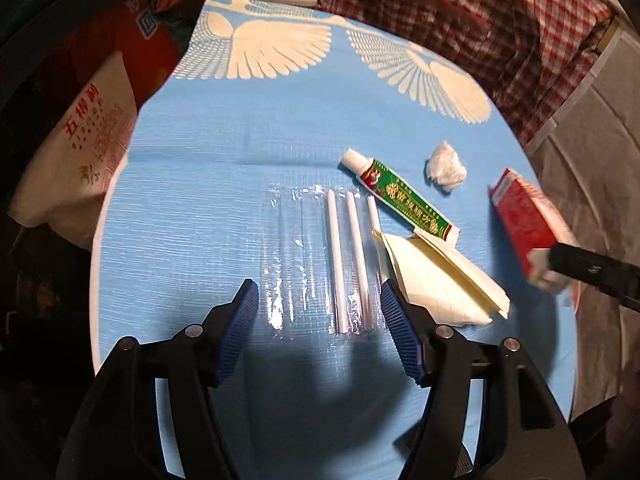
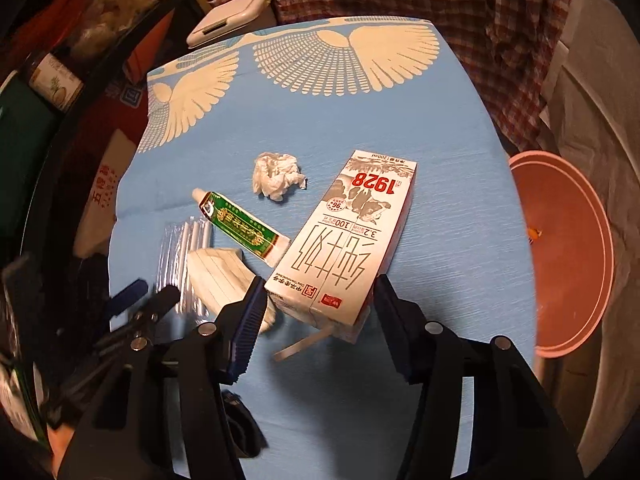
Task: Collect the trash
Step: 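Grasp the red-and-white milk carton with the right gripper while the left grasps the clear straw packet, then carry the milk carton and straw packet over the pink bin with both grippers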
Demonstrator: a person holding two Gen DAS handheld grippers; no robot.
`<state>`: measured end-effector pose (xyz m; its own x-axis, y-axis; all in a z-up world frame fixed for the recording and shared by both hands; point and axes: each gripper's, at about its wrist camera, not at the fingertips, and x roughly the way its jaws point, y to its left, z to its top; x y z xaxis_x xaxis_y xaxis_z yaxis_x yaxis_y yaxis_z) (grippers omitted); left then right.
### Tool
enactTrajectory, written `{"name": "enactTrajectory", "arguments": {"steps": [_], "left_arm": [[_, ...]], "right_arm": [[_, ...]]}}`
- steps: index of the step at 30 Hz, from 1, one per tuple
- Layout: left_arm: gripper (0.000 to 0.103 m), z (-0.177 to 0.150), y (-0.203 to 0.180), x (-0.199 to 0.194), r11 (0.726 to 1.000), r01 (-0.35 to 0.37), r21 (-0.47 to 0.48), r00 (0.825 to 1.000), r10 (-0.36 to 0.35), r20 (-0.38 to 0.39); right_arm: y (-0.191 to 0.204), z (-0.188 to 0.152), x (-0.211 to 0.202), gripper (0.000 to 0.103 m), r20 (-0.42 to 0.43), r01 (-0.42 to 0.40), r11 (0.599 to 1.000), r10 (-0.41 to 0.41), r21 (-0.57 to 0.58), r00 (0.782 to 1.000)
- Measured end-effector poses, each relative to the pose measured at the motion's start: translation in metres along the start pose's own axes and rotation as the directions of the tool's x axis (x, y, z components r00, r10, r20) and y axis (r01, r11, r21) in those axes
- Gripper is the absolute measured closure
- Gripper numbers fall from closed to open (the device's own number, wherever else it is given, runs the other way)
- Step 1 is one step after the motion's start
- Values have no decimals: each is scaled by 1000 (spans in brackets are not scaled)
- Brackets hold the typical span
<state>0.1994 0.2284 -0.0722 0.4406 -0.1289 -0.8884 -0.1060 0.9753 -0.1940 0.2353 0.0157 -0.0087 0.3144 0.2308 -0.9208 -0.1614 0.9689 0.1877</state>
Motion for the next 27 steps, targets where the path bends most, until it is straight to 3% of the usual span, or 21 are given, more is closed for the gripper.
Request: {"name": "enactTrajectory", "arguments": {"steps": [2,4,7,9,17,21,27], "left_arm": [[41,-1,-5,6,999,-24,23,1000,24,-17],[49,-1,-6,11,998,-45,36,998,47,-36],[81,-1,-3,10,998,-54,34,998,55,-31],[94,-1,0,7,999,-41,16,999,42,-29],[96,2,-1,-23,999,-53,7,997,53,51],[96,4,-4,-46,998,-56,0,992,56,110],[96,1,-17,-73,999,-38,2,984,37,173]], "right_arm": [[-6,-2,-6,48,9,0,1000,0,-28,1000],[-13,-4,-10,49,14,-9,999,9,-51,1000],[-20,-7,-18,49,30,-17,996,20,-86,999],[-24,-9,-23,49,42,-29,994,33,-107,999],[-46,-19,-39,50,122,-103,989,116,-106,986],[-43,-25,-53,50,182,-81,983,111,-163,977],[-48,-30,-62,51,209,-85,981,121,-175,970]]}}
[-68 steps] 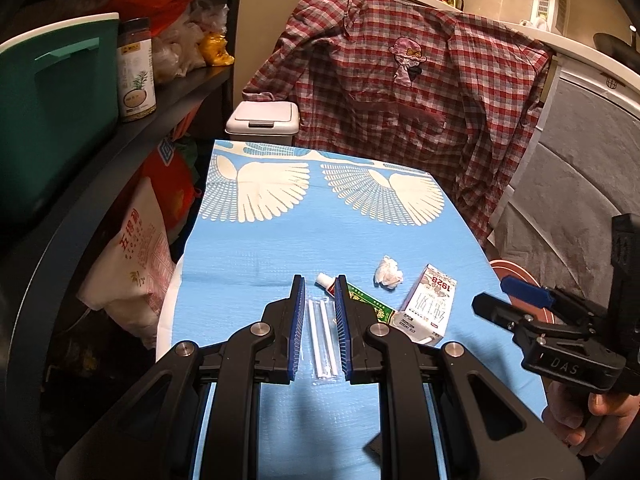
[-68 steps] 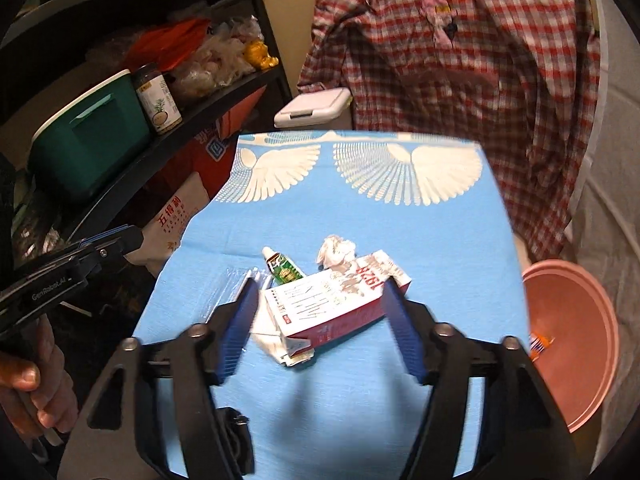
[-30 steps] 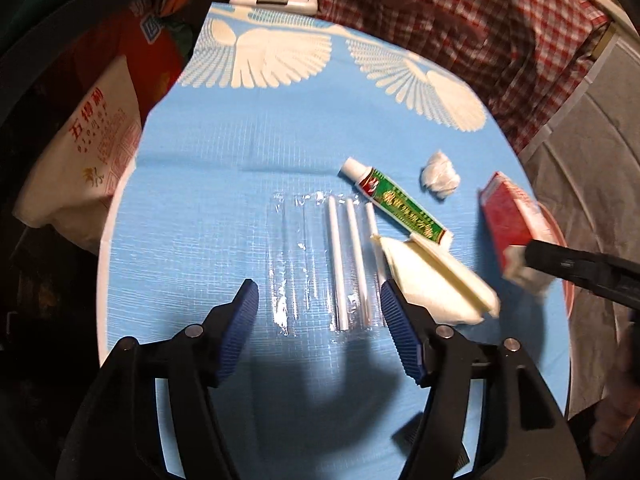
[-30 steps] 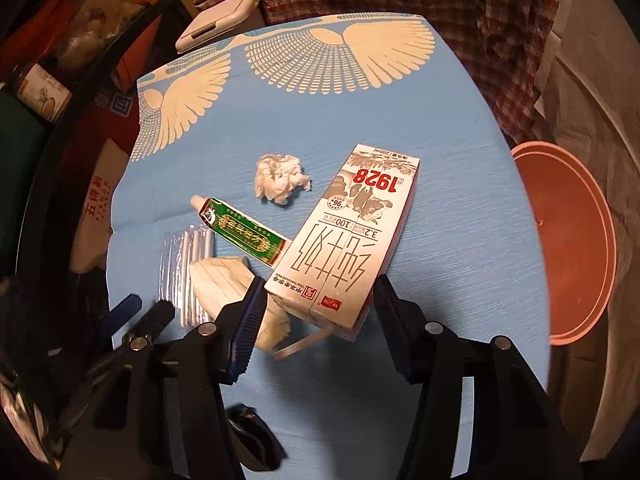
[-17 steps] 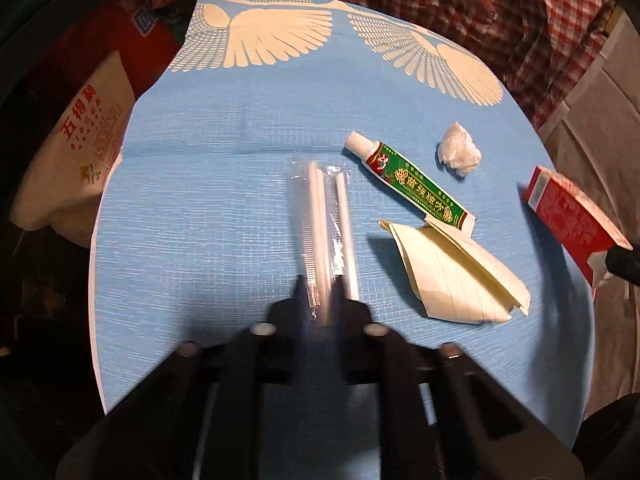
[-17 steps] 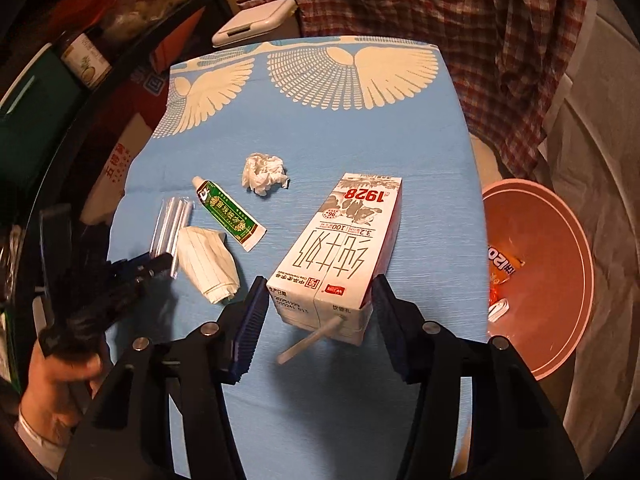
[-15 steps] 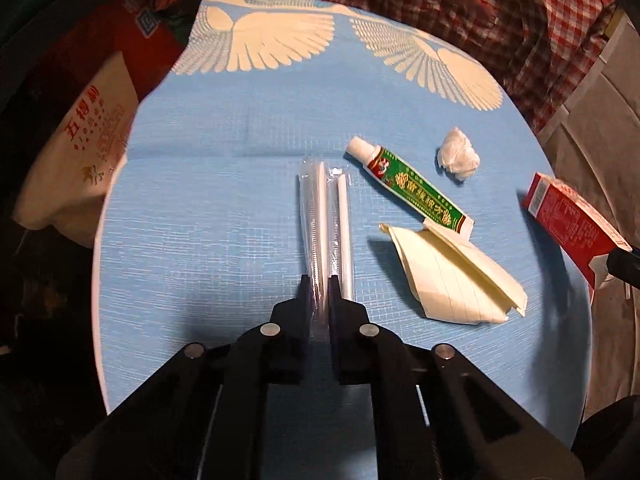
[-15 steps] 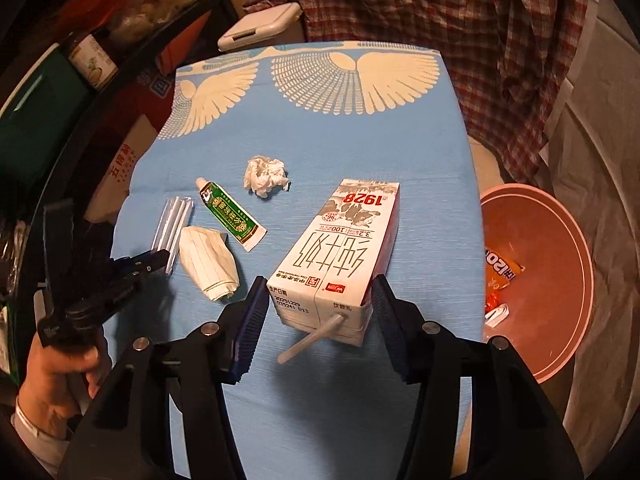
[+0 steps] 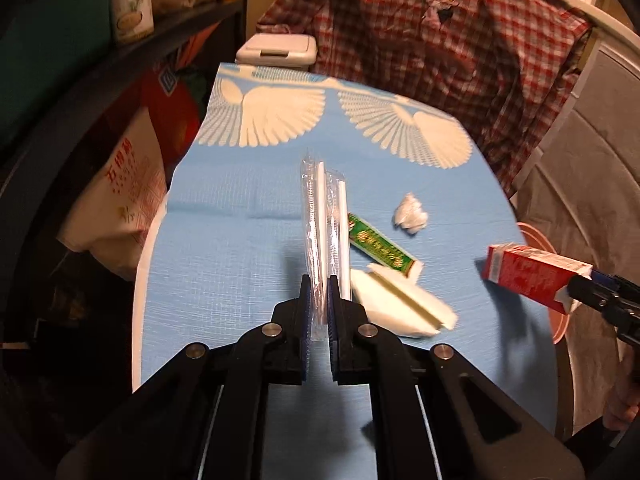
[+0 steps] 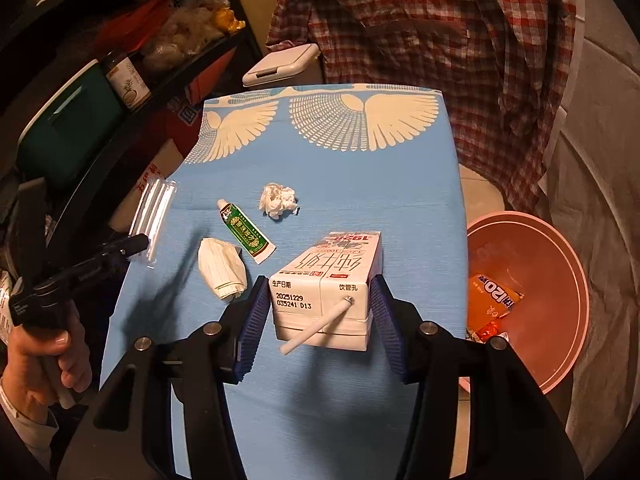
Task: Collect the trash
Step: 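Carry the milk carton and straw packet over the pink bin with both grippers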
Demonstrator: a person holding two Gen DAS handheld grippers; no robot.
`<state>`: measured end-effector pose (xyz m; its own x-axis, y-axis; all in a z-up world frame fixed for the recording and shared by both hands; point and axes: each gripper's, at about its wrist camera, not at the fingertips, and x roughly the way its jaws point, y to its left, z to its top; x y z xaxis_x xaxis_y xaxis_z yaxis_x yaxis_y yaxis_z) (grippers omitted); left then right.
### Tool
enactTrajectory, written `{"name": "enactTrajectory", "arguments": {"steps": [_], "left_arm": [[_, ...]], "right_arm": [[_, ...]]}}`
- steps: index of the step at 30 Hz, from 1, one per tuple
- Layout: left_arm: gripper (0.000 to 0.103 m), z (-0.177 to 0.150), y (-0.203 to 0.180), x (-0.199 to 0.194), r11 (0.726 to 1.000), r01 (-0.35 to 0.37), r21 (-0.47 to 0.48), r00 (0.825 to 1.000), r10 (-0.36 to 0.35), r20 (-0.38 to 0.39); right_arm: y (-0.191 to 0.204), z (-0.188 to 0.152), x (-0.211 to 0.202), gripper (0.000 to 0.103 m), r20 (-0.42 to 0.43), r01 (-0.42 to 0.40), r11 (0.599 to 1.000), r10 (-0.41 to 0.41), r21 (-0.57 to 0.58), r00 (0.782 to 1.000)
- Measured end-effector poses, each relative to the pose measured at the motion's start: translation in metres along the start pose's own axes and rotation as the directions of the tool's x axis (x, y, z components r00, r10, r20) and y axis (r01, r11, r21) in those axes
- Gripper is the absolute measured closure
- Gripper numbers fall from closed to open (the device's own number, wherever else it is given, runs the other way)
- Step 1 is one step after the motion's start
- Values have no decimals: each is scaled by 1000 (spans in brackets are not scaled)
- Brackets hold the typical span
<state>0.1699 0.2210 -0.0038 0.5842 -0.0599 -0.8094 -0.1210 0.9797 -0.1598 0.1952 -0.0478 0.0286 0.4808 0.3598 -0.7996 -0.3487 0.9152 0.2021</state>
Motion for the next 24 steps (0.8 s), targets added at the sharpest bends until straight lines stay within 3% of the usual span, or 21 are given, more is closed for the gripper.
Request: {"name": "enactTrajectory", "arguments": {"steps": [12,24], "left_arm": [[96,-4,-37,-31,998,38,50,996,-42,75],[96,-3,-68,-34,993,83,90,992,-91,89]], "right_arm": [[-11,-2,-20,52,59,-1,1000,1,2,998],[-36,2,-40,52,124,-13,999,7,47,992]]}}
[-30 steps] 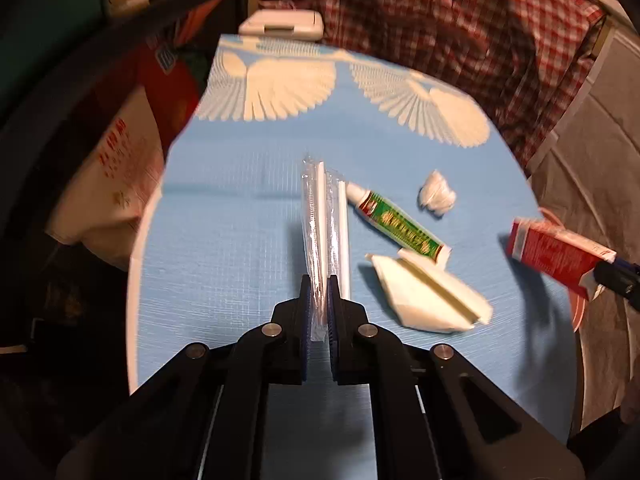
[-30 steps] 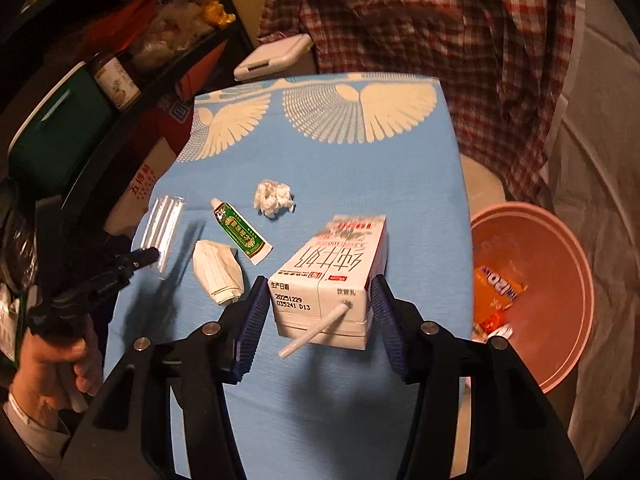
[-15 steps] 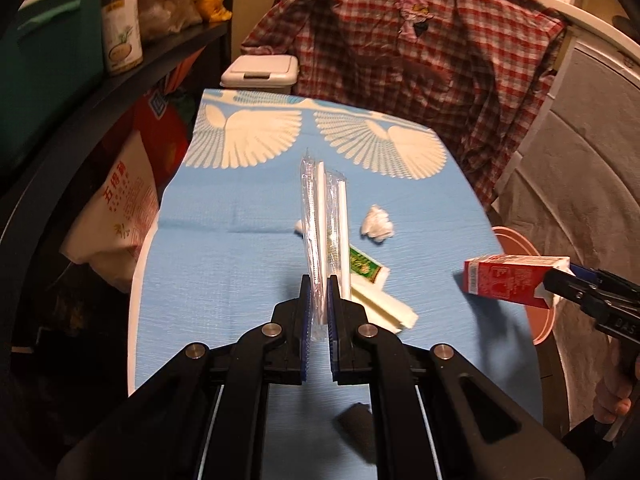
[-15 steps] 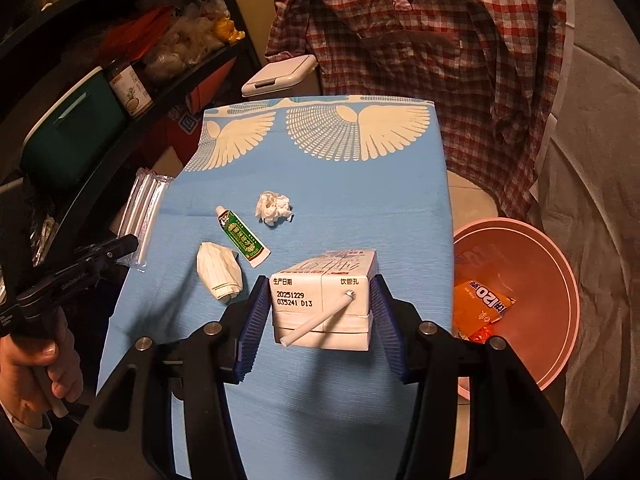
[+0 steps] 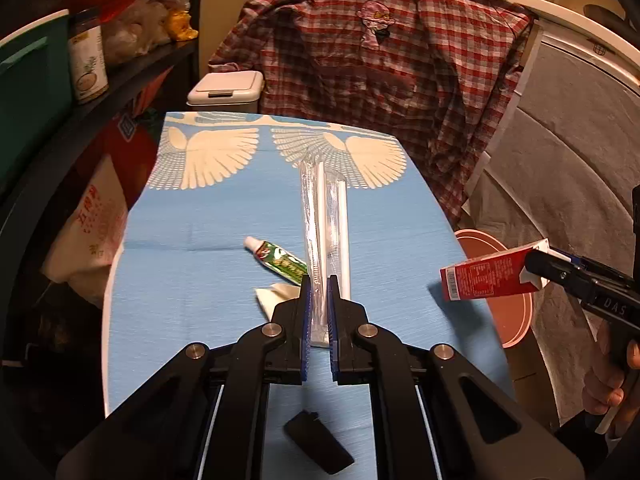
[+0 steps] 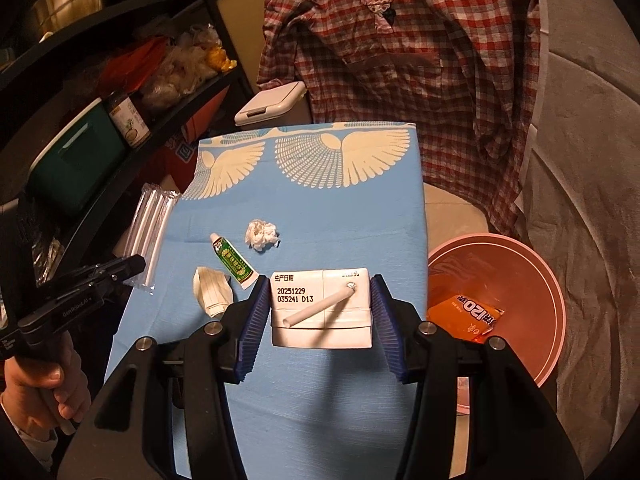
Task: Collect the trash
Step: 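Carry the milk carton and straw packet over the pink bin with both grippers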
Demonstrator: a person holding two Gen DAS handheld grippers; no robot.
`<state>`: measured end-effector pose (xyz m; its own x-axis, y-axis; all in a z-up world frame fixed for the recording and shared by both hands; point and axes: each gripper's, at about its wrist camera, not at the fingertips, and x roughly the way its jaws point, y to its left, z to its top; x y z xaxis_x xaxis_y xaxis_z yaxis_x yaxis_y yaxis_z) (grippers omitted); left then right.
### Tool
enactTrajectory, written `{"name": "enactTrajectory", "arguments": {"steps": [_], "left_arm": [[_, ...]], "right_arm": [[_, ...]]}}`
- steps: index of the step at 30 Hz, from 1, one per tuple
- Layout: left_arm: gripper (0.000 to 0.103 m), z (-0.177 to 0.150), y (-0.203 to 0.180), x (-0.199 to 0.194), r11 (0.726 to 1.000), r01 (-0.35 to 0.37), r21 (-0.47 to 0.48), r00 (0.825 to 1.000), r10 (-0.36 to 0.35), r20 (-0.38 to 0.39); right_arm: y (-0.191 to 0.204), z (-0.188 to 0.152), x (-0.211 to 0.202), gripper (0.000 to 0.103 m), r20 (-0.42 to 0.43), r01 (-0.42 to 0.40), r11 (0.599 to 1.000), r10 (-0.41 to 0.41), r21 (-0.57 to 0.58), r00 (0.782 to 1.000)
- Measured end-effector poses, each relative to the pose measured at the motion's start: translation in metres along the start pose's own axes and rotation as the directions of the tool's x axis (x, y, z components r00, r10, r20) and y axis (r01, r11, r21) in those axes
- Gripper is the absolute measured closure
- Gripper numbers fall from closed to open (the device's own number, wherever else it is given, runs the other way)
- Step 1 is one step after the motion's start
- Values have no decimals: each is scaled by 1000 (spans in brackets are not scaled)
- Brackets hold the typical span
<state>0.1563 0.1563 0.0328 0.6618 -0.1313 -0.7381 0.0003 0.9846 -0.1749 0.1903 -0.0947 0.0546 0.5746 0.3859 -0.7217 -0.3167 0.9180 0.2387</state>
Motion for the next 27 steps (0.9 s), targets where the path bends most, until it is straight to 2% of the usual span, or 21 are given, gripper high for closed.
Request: {"name": "enactTrajectory", "arguments": {"steps": [27], "left_arm": [[96,5,-80,19,992,78,96,997,-77,-15]], "right_arm": [[-63,5,-36,52,97,65,993,-75,94,993]]}}
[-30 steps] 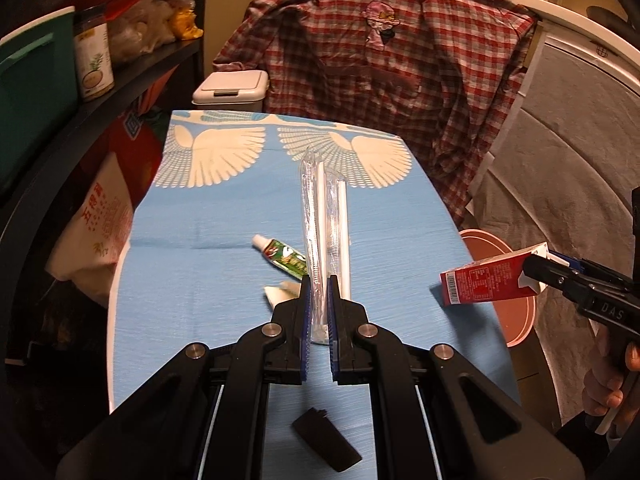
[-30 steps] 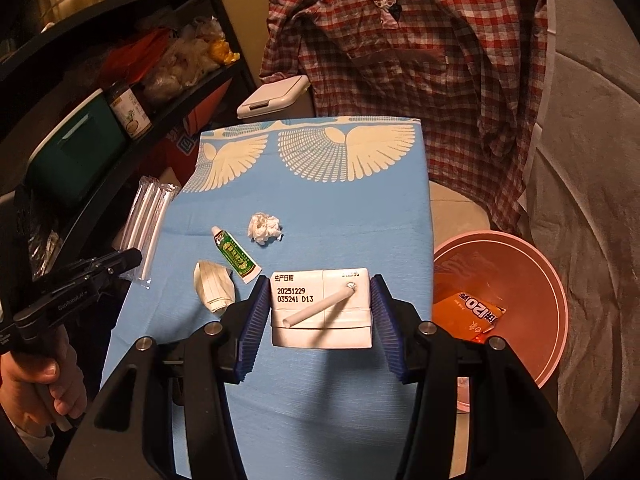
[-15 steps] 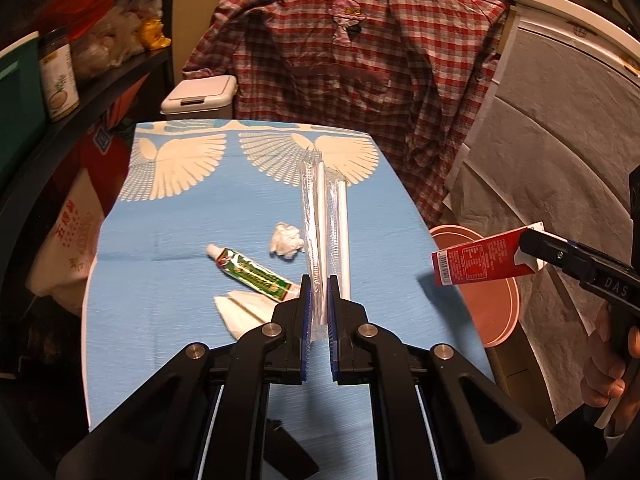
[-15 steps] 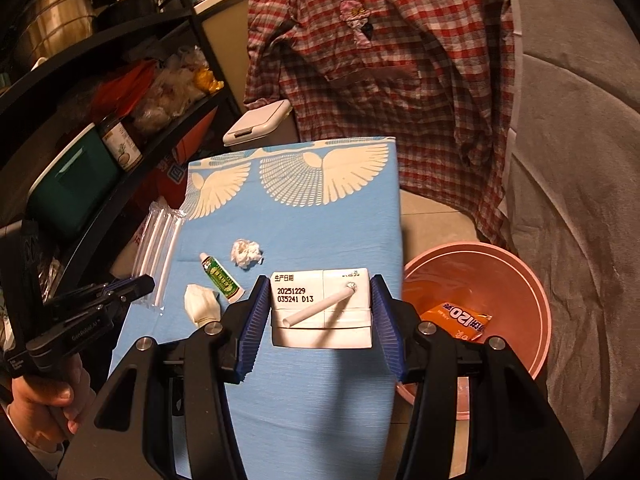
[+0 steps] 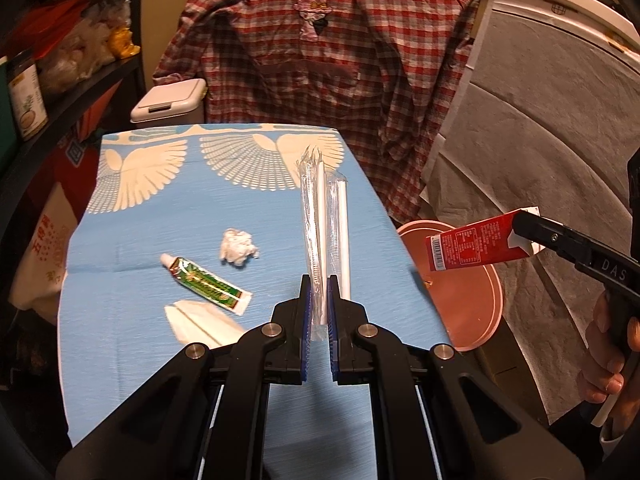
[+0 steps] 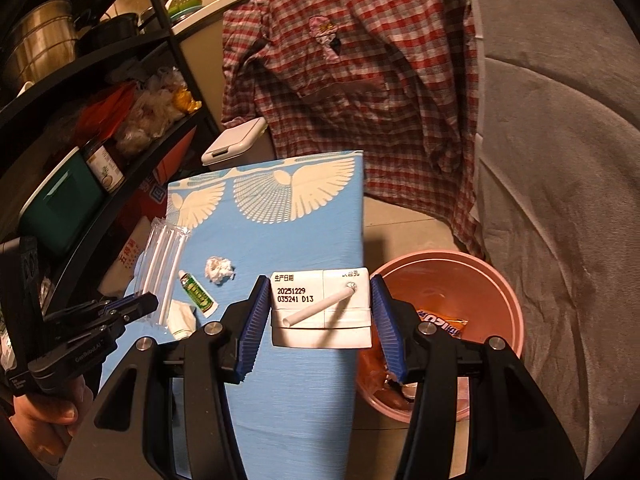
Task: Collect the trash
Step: 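Carry the milk carton and straw packet over the pink bin with both grippers, then open both grippers to drop the carton and straw packet into the bin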
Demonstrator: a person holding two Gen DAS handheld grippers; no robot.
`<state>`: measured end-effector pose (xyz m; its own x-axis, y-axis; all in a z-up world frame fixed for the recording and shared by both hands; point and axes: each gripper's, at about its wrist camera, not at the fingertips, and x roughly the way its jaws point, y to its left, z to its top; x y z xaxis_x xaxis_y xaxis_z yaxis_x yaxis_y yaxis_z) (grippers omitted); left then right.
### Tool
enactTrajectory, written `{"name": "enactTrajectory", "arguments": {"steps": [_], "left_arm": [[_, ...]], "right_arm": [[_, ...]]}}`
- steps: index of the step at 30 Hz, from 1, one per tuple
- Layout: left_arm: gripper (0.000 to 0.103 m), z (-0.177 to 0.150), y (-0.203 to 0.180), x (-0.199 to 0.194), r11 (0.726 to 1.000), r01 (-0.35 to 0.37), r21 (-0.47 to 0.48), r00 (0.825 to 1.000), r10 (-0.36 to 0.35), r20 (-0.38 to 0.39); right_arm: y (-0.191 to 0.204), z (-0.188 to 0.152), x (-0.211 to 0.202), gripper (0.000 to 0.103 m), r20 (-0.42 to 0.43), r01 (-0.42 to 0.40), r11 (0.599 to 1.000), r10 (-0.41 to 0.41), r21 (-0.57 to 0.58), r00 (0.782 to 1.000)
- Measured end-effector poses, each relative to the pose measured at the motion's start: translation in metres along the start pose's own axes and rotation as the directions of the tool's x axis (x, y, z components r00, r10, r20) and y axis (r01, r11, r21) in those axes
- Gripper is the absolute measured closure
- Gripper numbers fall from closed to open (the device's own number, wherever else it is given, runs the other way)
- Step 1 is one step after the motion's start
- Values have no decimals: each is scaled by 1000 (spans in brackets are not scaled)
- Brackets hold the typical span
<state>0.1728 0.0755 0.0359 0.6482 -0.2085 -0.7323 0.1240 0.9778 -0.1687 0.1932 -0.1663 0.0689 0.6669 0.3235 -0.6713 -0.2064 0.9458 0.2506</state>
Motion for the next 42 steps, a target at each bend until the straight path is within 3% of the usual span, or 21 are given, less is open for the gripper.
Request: {"name": "enactTrajectory", "arguments": {"steps": [24,42], "left_arm": [[96,9,-77,41,995,62,77,998,-60,-36],[96,8,-140,85,978,131,161,989,-117,-93]], "right_arm": [[-74,5,-14,52,30,85,991,-88,101,996],[-84,7,-12,52,42,126,988,-130,87,991]]}}
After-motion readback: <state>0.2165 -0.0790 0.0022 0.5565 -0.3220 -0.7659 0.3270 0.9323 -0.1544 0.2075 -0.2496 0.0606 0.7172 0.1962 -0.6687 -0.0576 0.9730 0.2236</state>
